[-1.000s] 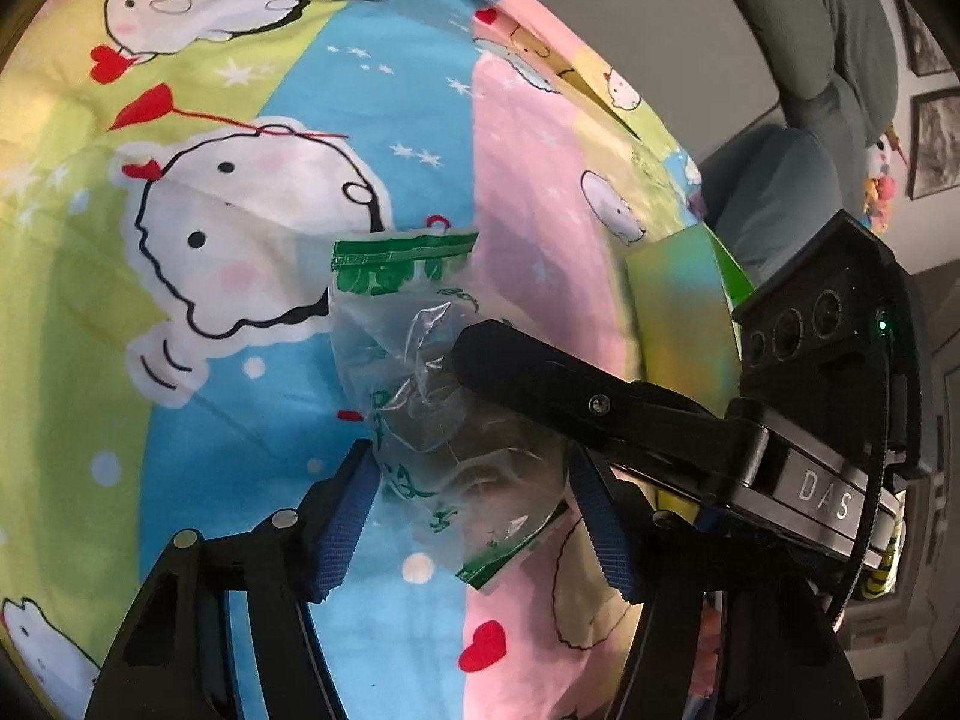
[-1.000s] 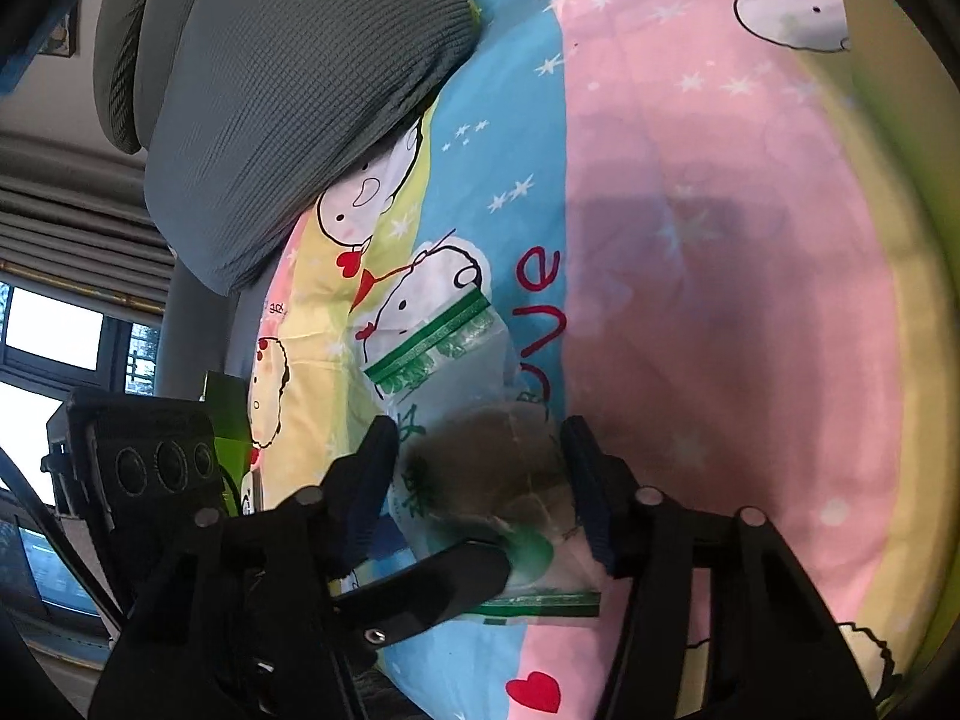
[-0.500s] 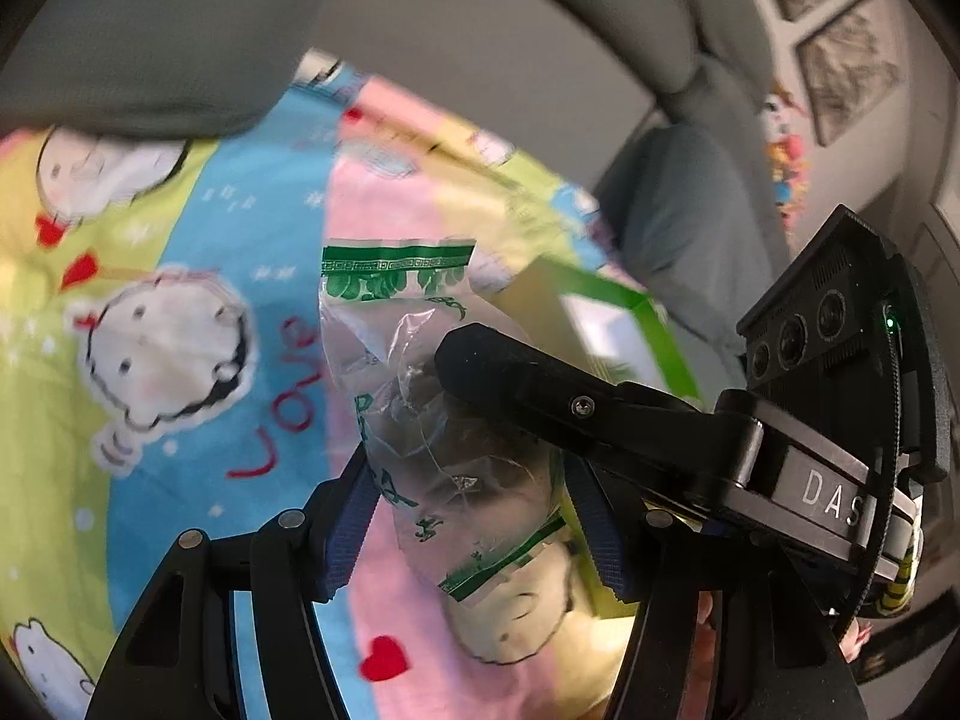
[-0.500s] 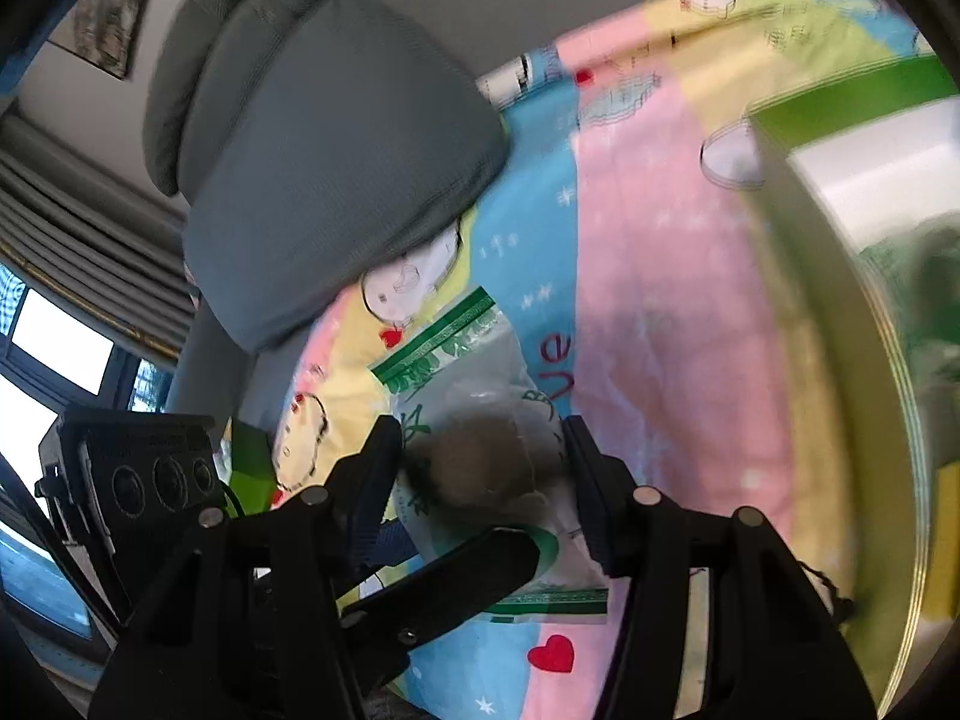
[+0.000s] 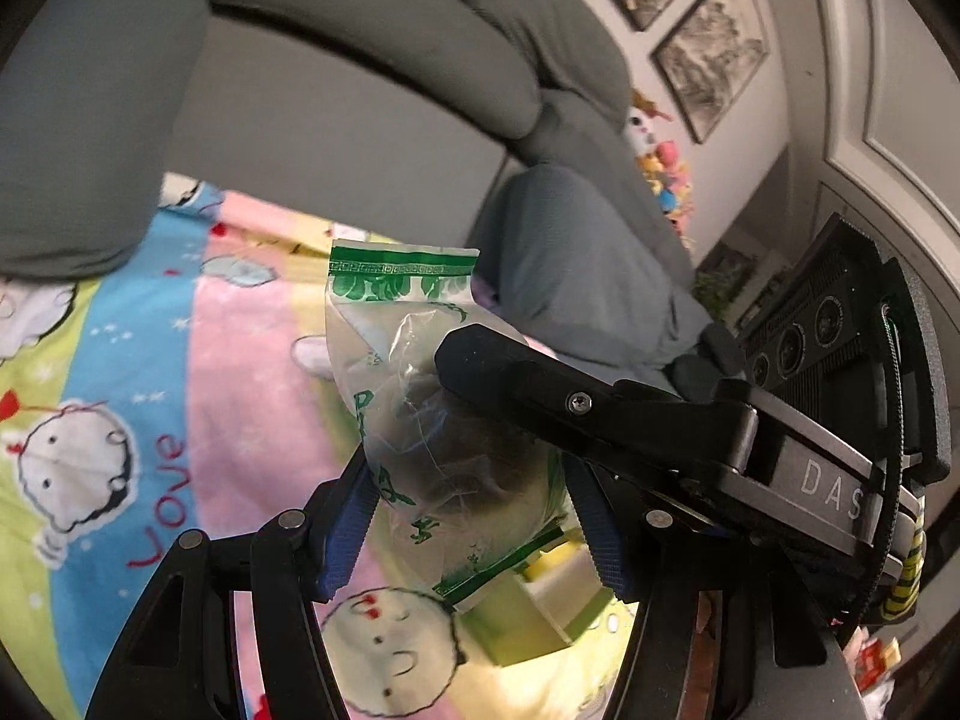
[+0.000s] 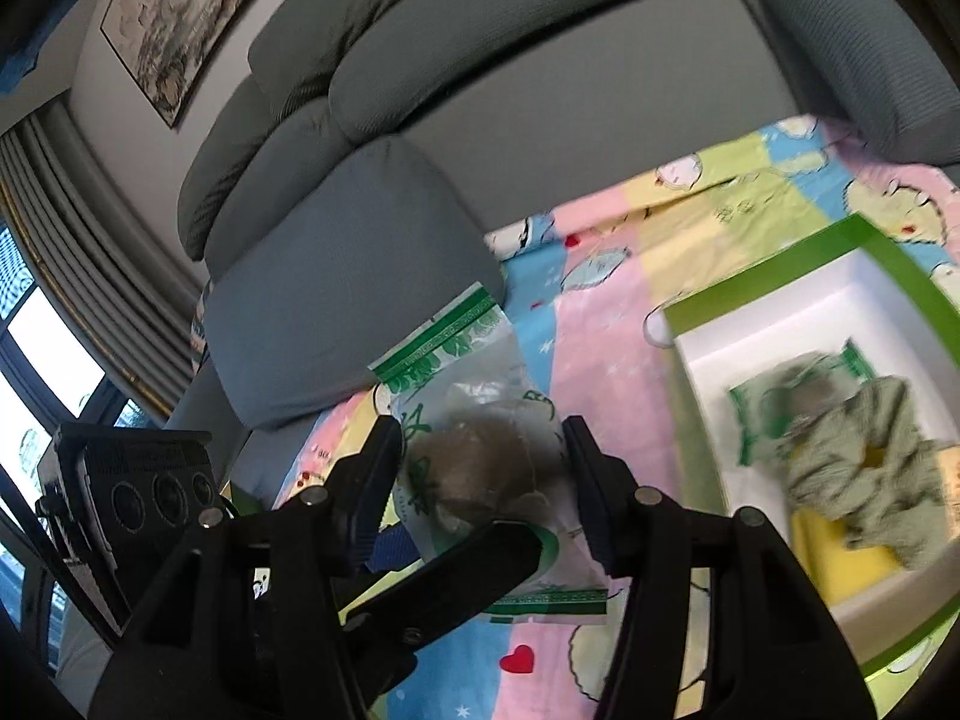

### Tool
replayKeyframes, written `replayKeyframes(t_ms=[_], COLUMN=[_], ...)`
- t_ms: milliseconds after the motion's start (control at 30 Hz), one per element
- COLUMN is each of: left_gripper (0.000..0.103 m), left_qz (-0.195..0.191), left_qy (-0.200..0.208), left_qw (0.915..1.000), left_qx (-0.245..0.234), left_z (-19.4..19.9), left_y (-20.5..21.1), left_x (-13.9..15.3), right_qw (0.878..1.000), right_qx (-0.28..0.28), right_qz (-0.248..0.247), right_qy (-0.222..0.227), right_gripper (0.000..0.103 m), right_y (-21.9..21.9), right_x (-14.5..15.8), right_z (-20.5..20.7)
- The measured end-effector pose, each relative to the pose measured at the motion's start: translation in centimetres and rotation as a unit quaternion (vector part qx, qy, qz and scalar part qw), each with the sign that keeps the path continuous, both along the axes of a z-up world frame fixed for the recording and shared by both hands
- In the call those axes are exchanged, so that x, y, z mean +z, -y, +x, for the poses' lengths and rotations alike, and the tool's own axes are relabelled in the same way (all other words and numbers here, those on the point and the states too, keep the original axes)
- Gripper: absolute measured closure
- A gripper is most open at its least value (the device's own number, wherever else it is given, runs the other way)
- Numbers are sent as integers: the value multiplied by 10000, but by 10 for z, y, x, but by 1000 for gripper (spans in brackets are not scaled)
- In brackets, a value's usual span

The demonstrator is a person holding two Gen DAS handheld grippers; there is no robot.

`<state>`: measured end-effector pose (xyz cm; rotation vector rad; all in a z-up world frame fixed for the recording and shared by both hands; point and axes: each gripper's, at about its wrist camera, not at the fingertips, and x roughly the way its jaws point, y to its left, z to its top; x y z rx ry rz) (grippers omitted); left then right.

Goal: Organize objects
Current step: 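Carry the zip bag with the right tool over the box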

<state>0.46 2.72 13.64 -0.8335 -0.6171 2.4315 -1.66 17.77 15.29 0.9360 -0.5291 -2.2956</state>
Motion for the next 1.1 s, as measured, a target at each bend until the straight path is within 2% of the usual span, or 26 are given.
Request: replayKeyframes(t_ms=[433,767,1100], left_gripper=[40,40,40], left_qz=[107,178,314], left_qy=[-312,-159,131], left_qw=[9983,9961,9936], left_qx=[-482,-852,-1079], left_z=[1,-13,-20], left_y=[-41,-81,-103], left_x=[3,-5,-21], right_qw=[9979,9943,9899], right_qx=[-597,-1066,-1394], right_qz=[11,-2,49], right_qy=[-240,-39,270], right_gripper=[48,48,48], right_y=[-49,-90,-118], right_x=[9,1,-10], right_z=[11,11,5])
